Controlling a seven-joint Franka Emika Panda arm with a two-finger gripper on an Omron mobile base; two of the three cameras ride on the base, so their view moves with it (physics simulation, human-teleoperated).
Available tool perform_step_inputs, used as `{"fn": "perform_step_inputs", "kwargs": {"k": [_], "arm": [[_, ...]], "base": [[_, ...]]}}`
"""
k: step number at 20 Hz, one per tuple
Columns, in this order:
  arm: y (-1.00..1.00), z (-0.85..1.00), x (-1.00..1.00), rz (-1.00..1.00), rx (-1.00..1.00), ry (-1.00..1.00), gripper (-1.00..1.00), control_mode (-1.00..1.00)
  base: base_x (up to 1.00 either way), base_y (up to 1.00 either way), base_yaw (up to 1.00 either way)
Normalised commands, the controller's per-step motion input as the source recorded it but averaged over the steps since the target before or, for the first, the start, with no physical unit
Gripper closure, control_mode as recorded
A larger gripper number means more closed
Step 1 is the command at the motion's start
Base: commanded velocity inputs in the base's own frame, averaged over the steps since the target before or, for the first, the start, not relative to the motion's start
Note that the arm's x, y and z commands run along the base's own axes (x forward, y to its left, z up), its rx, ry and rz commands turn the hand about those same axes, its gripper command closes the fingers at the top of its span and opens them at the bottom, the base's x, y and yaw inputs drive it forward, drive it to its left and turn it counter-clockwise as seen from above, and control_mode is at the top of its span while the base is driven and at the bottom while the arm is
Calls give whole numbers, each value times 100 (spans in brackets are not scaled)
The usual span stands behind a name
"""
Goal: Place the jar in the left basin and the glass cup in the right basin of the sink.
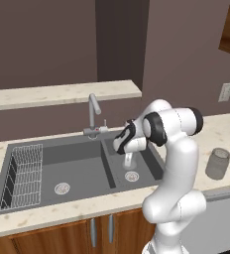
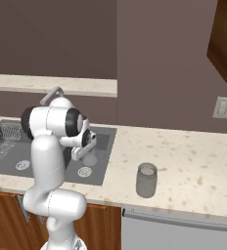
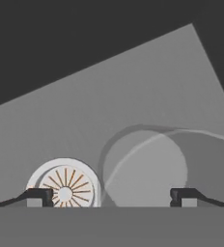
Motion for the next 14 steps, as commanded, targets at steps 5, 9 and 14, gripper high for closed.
{"fn": "perform_step_inputs", "kwargs": {"k": [5, 9, 14], "arm": [[0, 41, -20, 0, 0, 0, -100, -100], [-3, 48, -27, -4, 0, 0, -100, -100], [-11, 43, -27, -15, 0, 2, -100, -100]], "base": [[0, 0, 0], [0, 0, 0], [0, 0, 0]]}}
